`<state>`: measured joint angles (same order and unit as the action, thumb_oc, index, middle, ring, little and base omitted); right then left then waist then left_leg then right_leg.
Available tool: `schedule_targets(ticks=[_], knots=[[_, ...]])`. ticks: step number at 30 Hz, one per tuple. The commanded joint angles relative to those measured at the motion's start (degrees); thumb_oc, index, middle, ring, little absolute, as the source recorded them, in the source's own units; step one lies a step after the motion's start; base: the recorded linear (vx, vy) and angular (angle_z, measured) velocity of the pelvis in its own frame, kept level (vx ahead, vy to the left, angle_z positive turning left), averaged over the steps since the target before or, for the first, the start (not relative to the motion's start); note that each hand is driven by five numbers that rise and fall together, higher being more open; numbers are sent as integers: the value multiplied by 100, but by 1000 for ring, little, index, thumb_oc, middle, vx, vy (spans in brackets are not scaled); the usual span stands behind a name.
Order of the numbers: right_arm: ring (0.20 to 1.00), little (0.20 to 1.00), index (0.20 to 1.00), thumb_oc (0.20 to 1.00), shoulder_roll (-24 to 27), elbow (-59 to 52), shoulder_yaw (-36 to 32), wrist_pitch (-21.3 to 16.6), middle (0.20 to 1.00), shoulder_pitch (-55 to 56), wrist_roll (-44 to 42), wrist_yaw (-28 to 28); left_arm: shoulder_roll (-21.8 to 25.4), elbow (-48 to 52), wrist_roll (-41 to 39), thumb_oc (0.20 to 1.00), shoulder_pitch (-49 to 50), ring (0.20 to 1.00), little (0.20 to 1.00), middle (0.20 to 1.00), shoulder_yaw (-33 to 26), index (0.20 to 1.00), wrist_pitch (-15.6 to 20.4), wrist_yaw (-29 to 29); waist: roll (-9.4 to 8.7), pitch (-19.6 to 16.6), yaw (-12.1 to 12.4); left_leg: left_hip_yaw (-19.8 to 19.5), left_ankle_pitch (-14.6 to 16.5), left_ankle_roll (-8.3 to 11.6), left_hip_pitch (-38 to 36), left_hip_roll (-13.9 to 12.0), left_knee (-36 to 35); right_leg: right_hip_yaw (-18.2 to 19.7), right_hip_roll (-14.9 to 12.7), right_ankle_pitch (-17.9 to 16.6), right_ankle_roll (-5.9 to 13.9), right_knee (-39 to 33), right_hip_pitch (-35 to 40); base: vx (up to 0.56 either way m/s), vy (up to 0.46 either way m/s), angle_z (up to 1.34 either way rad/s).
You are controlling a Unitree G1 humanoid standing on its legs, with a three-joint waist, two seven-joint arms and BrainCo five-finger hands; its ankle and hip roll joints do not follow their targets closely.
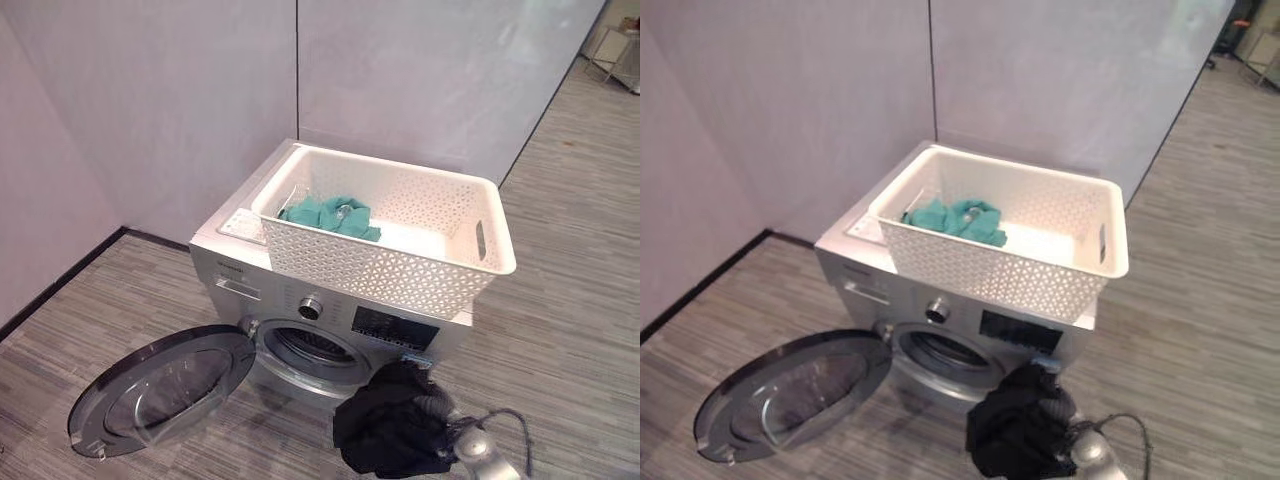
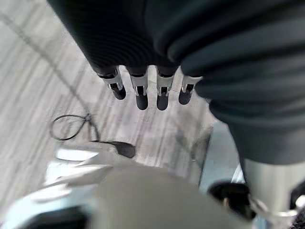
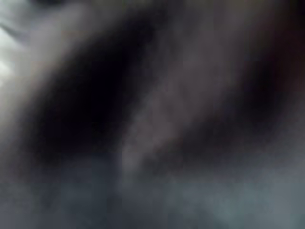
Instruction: Grab the laundry basket,head to the washer,open it,put in the laundry and shut it.
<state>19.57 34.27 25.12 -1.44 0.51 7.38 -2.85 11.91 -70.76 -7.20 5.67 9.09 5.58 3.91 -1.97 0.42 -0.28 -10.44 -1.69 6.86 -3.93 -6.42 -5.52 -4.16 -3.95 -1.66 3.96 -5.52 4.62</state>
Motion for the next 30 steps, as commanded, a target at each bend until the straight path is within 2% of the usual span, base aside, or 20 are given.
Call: schedule_targets(ticks=[1,2,3,4,5,9,14,22,23,24,28,30], knots=[[200,200,200,200,-252,-301,221,-564,200,-694,-459,-120,366,788,1221,1000,-261,1000,1000,1000,1051,1000,541,384,-233,97,320,143,871,-419,-419,41,173,68,-676,-54,475,205,-385,-38,-25,6],[200,200,200,200,-286,-401,333,-638,200,-839,-618,-198,599,1379,1701,1000,-261,1000,1000,1000,1521,1000,631,384,-249,130,353,103,824,-411,-347,63,196,52,-707,-75,483,213,-421,-4,-15,27],[200,200,200,200,-290,-488,388,-678,200,-884,-664,-229,699,1613,1807,1000,-274,1000,1000,1000,1662,1000,661,353,-251,140,368,85,821,-407,-340,58,198,40,-709,-66,485,212,-417,-15,-36,40],[200,200,200,200,-276,-807,524,-779,200,-945,-964,-212,961,2242,2254,1000,-461,1000,1000,1000,2108,1000,795,394,-243,182,386,61,828,-385,-357,21,172,19,-696,-32,484,219,-383,9,-25,41],[200,200,200,200,-278,-812,518,-775,200,-944,-966,-209,971,2256,2252,1000,-460,1000,1000,1000,2110,1000,786,388,-261,172,384,56,809,-389,-334,39,171,18,-714,-43,488,217,-401,17,-33,28],[200,200,200,200,-238,-1242,810,-867,200,-1039,-1322,-158,1018,2659,2736,1000,-1112,1000,1000,1000,2776,1000,887,544,-287,197,326,37,791,-362,-331,6,122,-2,-712,-24,488,226,-407,6,-13,10],[200,200,200,200,-254,-1394,1009,-846,200,-1223,-1444,-164,726,2488,2610,1000,-1641,1000,1000,1000,3099,1000,851,548,-299,255,236,91,791,-354,-359,-23,97,60,-690,-57,481,188,-418,-3,-6,1],[200,200,200,200,-140,-1520,1061,-799,200,-1354,-1466,-136,732,2638,2550,1000,-1860,1000,1000,1000,3180,1000,826,463,-300,321,187,233,848,-349,-371,-38,170,207,-661,-148,502,117,-469,-23,7,-5],[200,200,200,200,-78,-1597,1044,-803,200,-1390,-1579,-99,800,2900,2038,1000,-1887,1000,1000,1000,3183,1000,1005,183,-311,383,146,298,914,-357,-334,-21,342,333,-655,-194,519,117,-520,-86,23,-19],[200,200,200,200,-77,-1601,1041,-800,200,-1391,-1582,-97,812,2915,2025,1000,-1889,1000,1000,1000,3182,1000,999,168,-314,387,162,312,929,-358,-328,-19,365,349,-653,-196,520,120,-526,-67,21,-22],[200,200,200,200,26,-1744,996,-963,200,-1331,-2019,-20,1088,3551,1530,1000,-2031,1000,1000,1000,3591,1000,1373,-337,-326,504,129,391,1051,-362,-244,21,658,481,-691,-239,555,125,-548,-41,22,-29],[200,200,200,200,57,-1800,991,-990,200,-1307,-2110,14,1156,3719,1393,1000,-2053,1000,1000,1000,3723,1000,1413,-484,-334,525,127,408,1080,-362,-217,39,723,497,-709,-255,567,125,-551,-25,17,-8]])
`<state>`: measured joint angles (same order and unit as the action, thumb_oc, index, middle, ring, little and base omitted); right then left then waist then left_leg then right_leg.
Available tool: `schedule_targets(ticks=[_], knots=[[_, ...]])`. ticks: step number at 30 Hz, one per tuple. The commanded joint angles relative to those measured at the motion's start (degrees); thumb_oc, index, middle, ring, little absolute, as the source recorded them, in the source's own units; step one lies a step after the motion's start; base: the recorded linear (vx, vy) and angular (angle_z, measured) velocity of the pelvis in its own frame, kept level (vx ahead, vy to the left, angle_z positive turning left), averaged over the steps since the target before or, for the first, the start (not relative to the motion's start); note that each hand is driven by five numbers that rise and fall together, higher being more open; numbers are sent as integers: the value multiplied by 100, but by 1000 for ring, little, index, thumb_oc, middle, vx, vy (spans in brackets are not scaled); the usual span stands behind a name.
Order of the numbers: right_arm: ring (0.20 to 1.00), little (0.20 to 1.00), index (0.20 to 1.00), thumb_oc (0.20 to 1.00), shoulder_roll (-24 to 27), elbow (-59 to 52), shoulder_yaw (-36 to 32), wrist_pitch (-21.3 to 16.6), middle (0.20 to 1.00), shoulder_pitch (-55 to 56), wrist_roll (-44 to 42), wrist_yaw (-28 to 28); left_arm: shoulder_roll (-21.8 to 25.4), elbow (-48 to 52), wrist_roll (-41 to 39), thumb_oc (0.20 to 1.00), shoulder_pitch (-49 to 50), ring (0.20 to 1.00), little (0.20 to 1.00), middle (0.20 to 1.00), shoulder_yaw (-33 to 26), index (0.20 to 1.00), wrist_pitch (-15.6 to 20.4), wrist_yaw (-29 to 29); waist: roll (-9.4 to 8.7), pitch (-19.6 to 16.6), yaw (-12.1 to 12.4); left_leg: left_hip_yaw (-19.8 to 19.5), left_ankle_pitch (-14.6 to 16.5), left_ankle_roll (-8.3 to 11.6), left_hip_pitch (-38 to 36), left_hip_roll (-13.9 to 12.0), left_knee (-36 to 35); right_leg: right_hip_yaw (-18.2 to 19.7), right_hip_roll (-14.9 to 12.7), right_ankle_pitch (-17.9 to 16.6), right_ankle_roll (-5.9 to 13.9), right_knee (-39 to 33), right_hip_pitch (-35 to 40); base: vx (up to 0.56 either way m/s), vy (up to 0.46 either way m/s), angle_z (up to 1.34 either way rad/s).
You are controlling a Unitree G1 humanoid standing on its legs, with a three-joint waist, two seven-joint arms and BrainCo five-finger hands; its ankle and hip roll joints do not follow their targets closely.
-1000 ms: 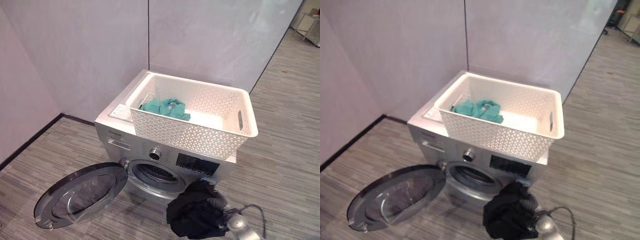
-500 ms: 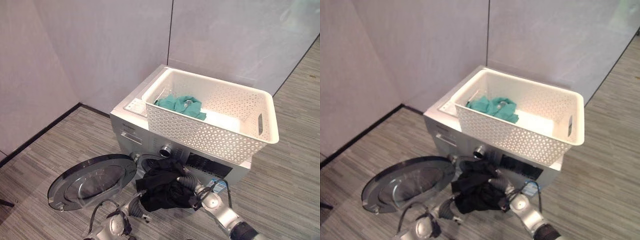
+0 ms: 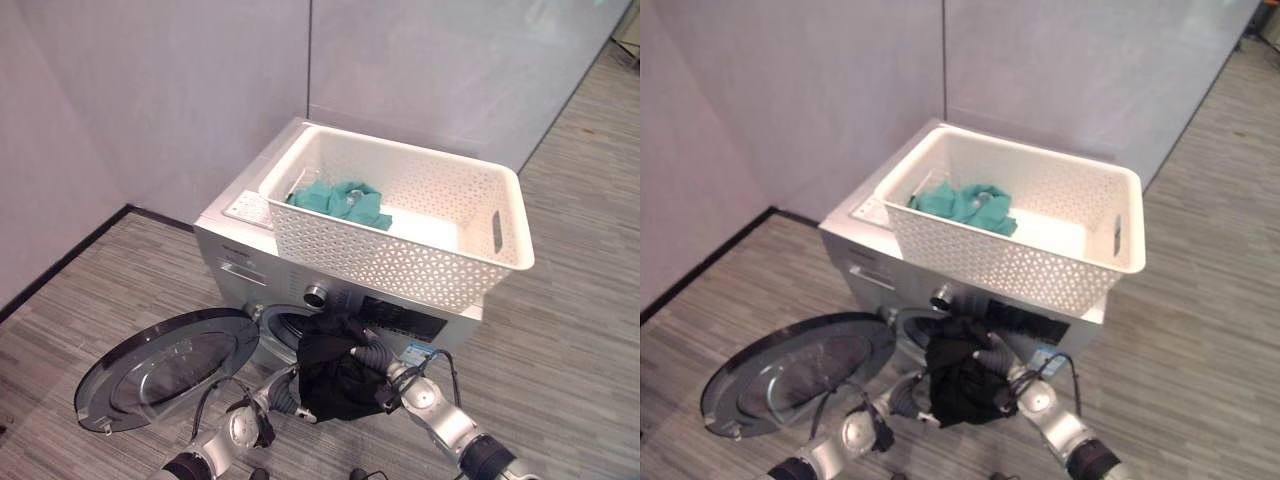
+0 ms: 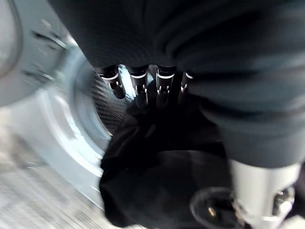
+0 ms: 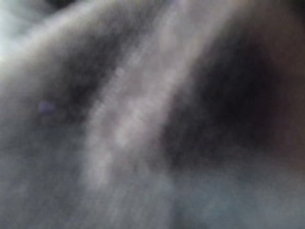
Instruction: Grab the laundry basket,head to the washer,open it,put in the laundry and shut it.
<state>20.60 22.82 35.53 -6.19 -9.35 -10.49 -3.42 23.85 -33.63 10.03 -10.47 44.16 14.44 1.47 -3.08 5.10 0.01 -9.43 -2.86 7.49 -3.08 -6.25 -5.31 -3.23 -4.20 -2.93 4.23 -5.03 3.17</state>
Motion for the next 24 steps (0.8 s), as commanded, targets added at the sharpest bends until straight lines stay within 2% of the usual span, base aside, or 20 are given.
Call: schedule_targets(ticks=[1,7,8,10,13,15,17,24], knots=[[200,200,200,200,6,-739,-48,-548,200,-302,-396,112,36,212,-420,1000,-454,1000,1000,1000,335,1000,572,-373,-219,68,88,315,1211,-423,-295,28,720,413,-701,-141,549,76,-409,0,0,0],[200,200,200,200,40,-824,-53,-558,200,-264,-469,150,127,417,-501,1000,-454,1000,1000,1000,430,1000,584,-500,-223,75,90,323,1226,-424,-292,31,739,415,-714,-145,556,71,-408,0,0,0],[200,200,200,200,79,-1036,-34,-584,200,-182,-647,222,180,718,-658,1000,-473,1000,1000,1000,680,1000,624,-687,-233,79,75,319,1246,-430,-299,47,754,428,-736,-162,568,74,-406,0,0,0],[200,200,200,200,-29,-1104,41,-522,200,-148,-783,199,-221,843,-1426,1000,-548,1000,1000,1000,817,1000,425,-799,-263,85,27,338,1234,-436,-394,35,658,408,-753,-170,567,77,-379,0,0,0],[200,200,200,200,-85,-1074,117,-456,200,-184,-956,202,-540,910,-1928,1000,-644,1000,1000,1000,1126,1000,239,-1077,-251,101,-39,347,1231,-434,-474,-1,594,431,-726,-165,547,71,-359,15,-20,2],[200,200,200,200,-122,-1052,143,-435,200,-226,-1072,182,-734,840,-1978,1000,-779,1000,1000,1000,1381,1000,161,-1178,-241,118,-82,365,1237,-429,-506,-23,587,450,-707,-165,543,67,-354,0,0,0],[200,200,200,200,-209,-1059,209,-429,200,-304,-1278,143,-1117,604,-2038,1000,-960,1000,1000,1000,1677,1000,128,-1183,-238,148,-165,408,1247,-425,-552,-53,576,523,-668,-163,539,63,-368,12,-21,-4],[200,200,200,200,-296,-1017,402,-445,200,-584,-1466,47,-1587,438,-2288,1000,-1322,1000,1000,1000,1981,1000,135,-1062,-244,273,-301,523,1226,-408,-577,-103,520,687,-587,-197,532,73,-493,-20,-23,-7]])
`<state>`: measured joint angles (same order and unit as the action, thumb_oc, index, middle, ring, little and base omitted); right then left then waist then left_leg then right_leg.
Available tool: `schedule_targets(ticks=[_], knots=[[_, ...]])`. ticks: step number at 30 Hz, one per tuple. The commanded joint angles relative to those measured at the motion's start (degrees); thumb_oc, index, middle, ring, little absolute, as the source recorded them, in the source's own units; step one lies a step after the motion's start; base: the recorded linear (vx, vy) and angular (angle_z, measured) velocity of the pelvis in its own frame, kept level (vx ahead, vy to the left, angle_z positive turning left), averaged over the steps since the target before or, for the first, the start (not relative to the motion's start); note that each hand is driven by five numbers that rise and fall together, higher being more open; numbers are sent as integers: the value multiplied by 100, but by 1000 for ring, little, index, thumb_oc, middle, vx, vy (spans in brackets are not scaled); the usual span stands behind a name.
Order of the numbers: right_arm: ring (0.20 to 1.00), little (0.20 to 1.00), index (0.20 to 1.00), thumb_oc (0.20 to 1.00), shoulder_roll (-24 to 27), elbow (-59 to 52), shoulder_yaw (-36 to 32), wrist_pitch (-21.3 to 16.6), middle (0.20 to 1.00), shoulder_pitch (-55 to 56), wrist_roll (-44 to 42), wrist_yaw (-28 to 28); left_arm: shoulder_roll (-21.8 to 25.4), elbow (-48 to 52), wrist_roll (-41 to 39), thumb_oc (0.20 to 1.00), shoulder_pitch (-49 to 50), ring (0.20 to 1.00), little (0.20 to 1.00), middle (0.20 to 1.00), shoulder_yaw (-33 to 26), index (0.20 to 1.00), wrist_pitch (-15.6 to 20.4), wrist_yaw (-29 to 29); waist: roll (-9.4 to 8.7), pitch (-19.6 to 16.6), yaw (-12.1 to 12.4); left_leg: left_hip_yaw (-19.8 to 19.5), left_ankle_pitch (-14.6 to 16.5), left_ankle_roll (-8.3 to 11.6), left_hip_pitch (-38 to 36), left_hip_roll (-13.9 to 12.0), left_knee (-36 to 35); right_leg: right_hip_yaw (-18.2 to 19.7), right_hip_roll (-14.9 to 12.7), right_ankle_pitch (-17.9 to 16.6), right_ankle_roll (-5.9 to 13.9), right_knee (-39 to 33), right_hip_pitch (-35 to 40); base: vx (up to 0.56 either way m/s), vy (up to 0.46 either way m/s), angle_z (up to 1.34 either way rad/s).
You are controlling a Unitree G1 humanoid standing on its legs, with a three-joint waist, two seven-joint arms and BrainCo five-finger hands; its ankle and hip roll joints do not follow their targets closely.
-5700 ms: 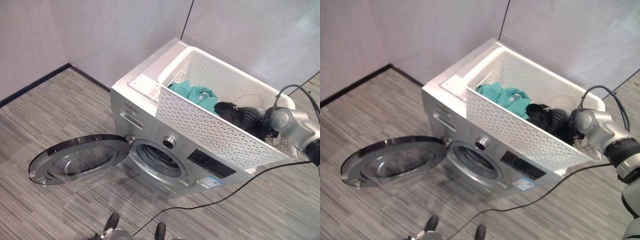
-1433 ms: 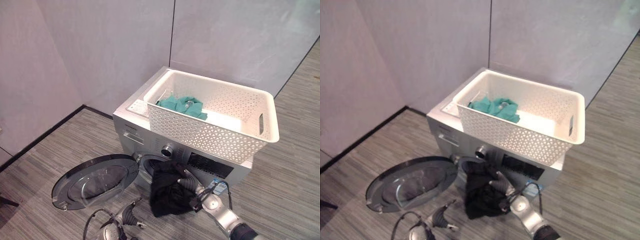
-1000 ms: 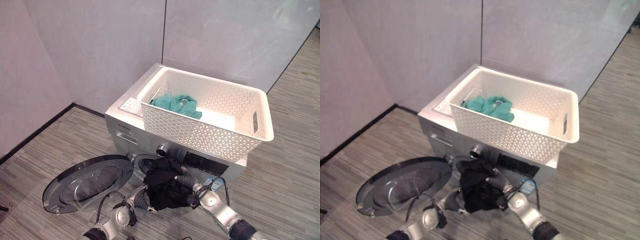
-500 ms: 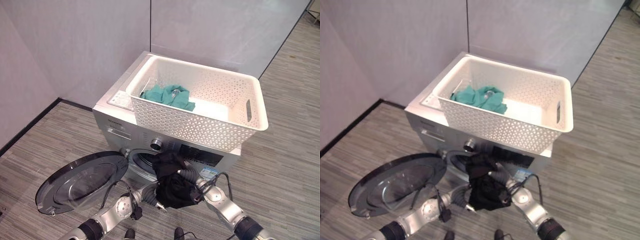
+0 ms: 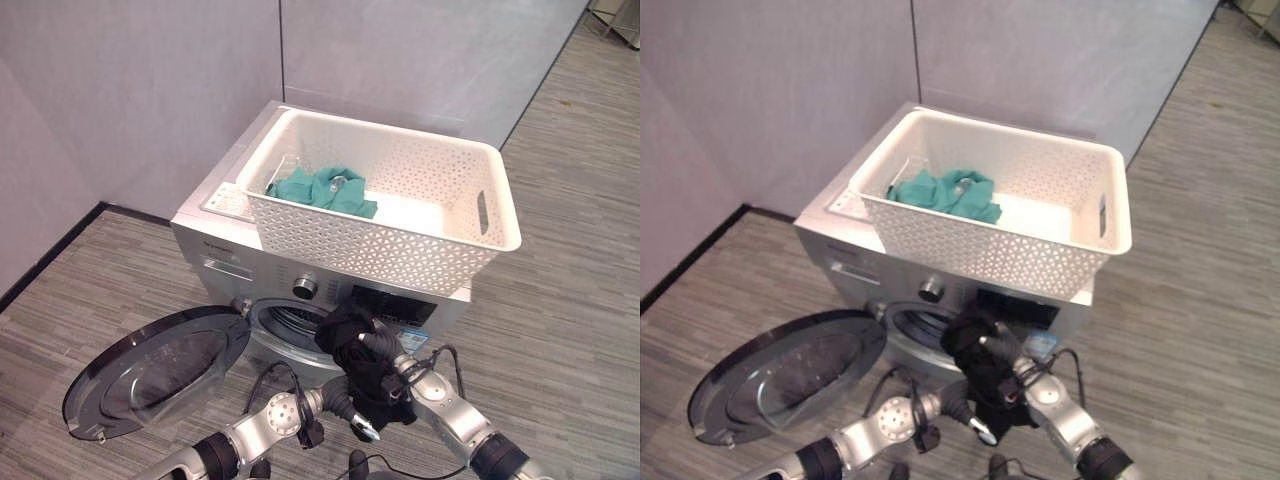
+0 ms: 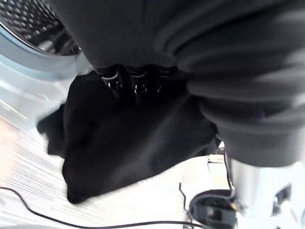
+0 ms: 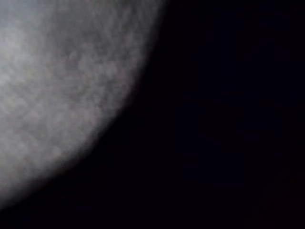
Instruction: Grab the laundry basket,head to the washer,open it,put in the laundry and shut it.
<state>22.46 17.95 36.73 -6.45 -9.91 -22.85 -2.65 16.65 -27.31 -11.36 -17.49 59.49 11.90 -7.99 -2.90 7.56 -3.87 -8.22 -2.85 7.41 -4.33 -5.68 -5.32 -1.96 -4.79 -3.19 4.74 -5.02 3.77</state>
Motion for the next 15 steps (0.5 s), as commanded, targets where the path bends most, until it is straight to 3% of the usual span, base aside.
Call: schedule_targets(ticks=[1,10,15], knots=[[200,200,200,200,-482,-511,312,-412,200,-567,-222,-28,-855,-152,-140,1000,-647,1000,1000,1000,485,1000,409,-113,-260,49,73,414,1222,-403,-451,-162,513,577,-516,-178,477,75,-577,-1,-12,-20],[200,200,200,200,-689,-437,270,-353,200,-869,-623,-111,-835,55,-339,1000,-717,1000,1000,1000,764,1000,31,-329,-204,268,106,448,1143,-391,-367,-203,458,639,-430,-264,439,53,-708,-15,-15,-8],[200,200,200,200,-755,-515,253,-380,200,-954,-770,-76,-649,-259,-54,1000,-632,1000,1000,1000,703,1000,39,-403,-163,359,158,447,1174,-373,-345,-271,453,609,-365,-229,439,26,-713,0,0,0]])
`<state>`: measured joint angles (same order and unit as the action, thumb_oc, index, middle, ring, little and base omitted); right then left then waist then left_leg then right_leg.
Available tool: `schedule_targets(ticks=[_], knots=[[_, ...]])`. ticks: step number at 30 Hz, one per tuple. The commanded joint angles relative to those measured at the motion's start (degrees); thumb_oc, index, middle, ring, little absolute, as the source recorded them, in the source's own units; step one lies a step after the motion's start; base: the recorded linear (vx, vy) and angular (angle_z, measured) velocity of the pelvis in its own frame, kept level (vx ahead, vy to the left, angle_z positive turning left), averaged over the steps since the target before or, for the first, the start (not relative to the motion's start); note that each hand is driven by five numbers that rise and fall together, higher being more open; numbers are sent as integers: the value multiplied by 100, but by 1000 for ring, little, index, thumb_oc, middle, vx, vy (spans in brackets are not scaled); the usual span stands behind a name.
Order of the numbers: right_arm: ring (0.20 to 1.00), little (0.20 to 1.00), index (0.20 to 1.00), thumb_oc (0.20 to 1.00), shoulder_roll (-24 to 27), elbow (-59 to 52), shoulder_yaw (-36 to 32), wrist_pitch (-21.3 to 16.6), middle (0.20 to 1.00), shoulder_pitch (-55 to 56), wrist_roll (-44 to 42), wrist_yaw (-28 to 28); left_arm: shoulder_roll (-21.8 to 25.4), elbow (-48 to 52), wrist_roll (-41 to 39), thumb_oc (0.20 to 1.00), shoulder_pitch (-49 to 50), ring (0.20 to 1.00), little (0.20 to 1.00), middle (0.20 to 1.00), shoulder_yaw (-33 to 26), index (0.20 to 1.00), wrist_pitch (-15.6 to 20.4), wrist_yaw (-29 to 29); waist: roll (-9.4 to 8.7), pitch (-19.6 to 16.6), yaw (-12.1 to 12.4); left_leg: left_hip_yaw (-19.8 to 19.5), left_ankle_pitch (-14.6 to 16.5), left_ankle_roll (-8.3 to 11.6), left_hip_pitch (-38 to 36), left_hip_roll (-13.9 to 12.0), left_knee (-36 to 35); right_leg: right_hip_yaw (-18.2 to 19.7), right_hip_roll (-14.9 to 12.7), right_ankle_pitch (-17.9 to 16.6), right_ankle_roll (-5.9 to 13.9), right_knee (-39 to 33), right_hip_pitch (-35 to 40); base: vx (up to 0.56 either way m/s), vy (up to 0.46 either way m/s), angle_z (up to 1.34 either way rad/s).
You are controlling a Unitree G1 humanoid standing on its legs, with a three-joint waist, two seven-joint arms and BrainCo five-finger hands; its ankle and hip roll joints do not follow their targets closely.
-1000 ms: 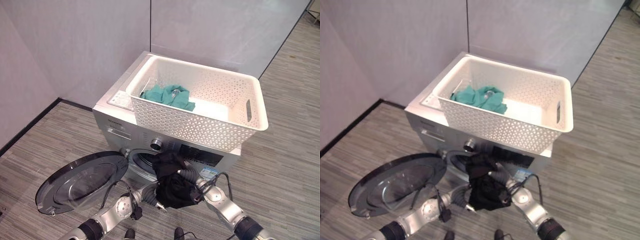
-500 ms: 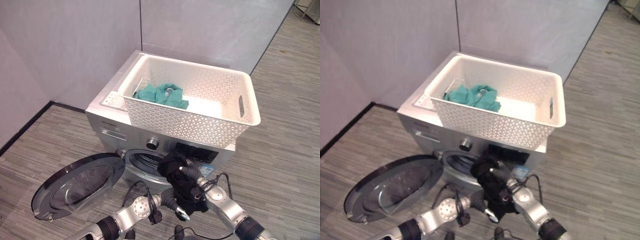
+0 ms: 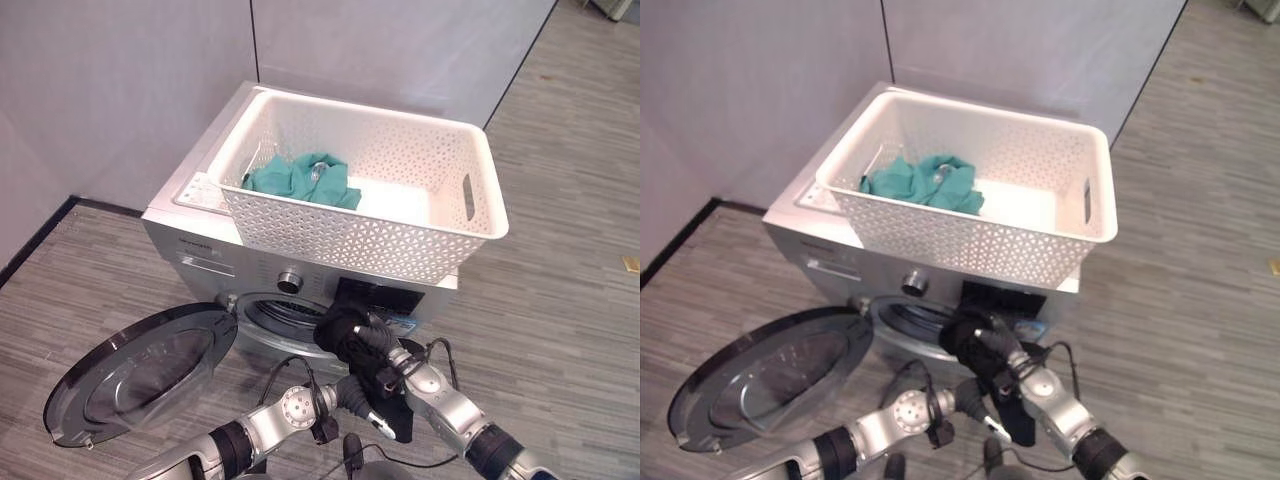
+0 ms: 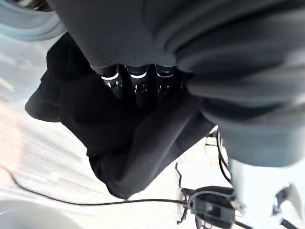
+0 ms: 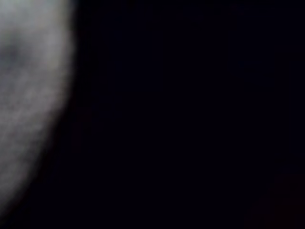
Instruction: Grab the laundry basket,head to the washer,open it,put in the laundry and shut it.
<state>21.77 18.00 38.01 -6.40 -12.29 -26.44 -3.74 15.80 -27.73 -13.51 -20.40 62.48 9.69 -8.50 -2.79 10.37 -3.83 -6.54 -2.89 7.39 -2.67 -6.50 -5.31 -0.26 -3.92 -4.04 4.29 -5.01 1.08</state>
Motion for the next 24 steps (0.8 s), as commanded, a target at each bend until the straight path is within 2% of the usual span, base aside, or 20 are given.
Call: schedule_targets(ticks=[1,2,5,6,8,10,14,16,17,21,22,24], knots=[[200,200,200,200,-686,-520,125,-385,200,-716,-413,33,-565,-222,165,1000,-340,1000,1000,1000,404,1000,264,-350,-174,79,154,280,1179,-370,-511,-189,453,439,-451,-145,483,24,-443,32,5,0],[200,200,200,200,-686,-520,125,-385,200,-716,-413,33,-566,-223,165,1000,-340,1000,1000,1000,404,1000,265,-350,-174,80,154,280,1180,-370,-511,-189,454,440,-451,-145,483,24,-442,0,0,0],[200,200,200,200,-681,-699,150,-499,200,-776,-632,101,-417,-732,1048,1000,-173,1000,1000,1000,262,1000,448,-108,-202,221,233,274,1168,-354,-427,-195,495,411,-449,-165,477,20,-488,-49,-6,2],[200,200,200,200,-679,-865,149,-568,200,-800,-762,154,-361,-1038,1659,1000,-115,1000,1000,1000,162,1000,539,72,-236,297,291,266,1159,-342,-380,-199,518,392,-452,-164,472,18,-505,-40,-11,3],[200,200,200,200,-656,-960,153,-601,200,-806,-810,173,-338,-1208,1948,1000,-81,1000,1000,1000,85,1000,584,168,-257,335,318,258,1159,-335,-354,-197,545,376,-458,-164,469,21,-509,-17,-10,2],[200,200,200,200,-641,-1114,154,-693,200,-828,-957,223,-279,-1593,2721,1000,-133,1000,1000,1000,-43,1000,690,536,-295,423,374,225,1154,-318,-303,-207,584,338,-461,-155,460,28,-519,-14,-16,2],[200,200,200,200,-577,-1349,198,-829,200,-948,-1097,289,-229,-2174,4151,1000,-424,1000,1000,1000,-107,1000,638,1235,-379,620,459,164,1151,-285,-199,-218,674,249,-468,-145,454,35,-541,-55,-41,7],[200,200,200,200,-559,-1404,191,-853,200,-1002,-1089,279,-236,-2266,4436,1000,-510,1000,1000,1000,-128,1000,593,1386,-420,706,459,133,1093,-270,-137,-194,715,234,-497,-192,448,49,-580,-48,-26,21],[200,200,200,200,-560,-1491,180,-916,200,-1062,-1161,296,-279,-2358,4863,1000,-640,1000,1000,1000,-122,1000,529,1619,-447,800,481,119,1140,-263,-97,-217,750,201,-481,-161,455,39,-591,-37,-16,20],[200,200,200,200,-562,-1542,165,-949,200,-1071,-1146,275,-318,-2412,4946,1000,-680,1000,1000,1000,-154,1000,472,1693,-466,843,490,117,1145,-257,-77,-228,766,188,-476,-161,450,41,-598,-26,-16,3],[200,200,200,200,-528,-1712,135,-998,200,-1084,-1200,200,-563,-2361,4743,1000,-1027,1000,1000,1000,-473,1000,195,2225,-582,1024,492,47,1112,-246,117,-236,860,160,-477,-208,422,58,-710,-106,-54,0],[200,200,200,200,-506,-1741,127,-1000,200,-1072,-1155,149,-652,-2391,4495,1000,-1072,1000,1000,1000,-628,1000,116,2345,-610,1048,478,31,1097,-236,188,-237,886,135,-484,-218,416,64,-740,-79,-53,14]])
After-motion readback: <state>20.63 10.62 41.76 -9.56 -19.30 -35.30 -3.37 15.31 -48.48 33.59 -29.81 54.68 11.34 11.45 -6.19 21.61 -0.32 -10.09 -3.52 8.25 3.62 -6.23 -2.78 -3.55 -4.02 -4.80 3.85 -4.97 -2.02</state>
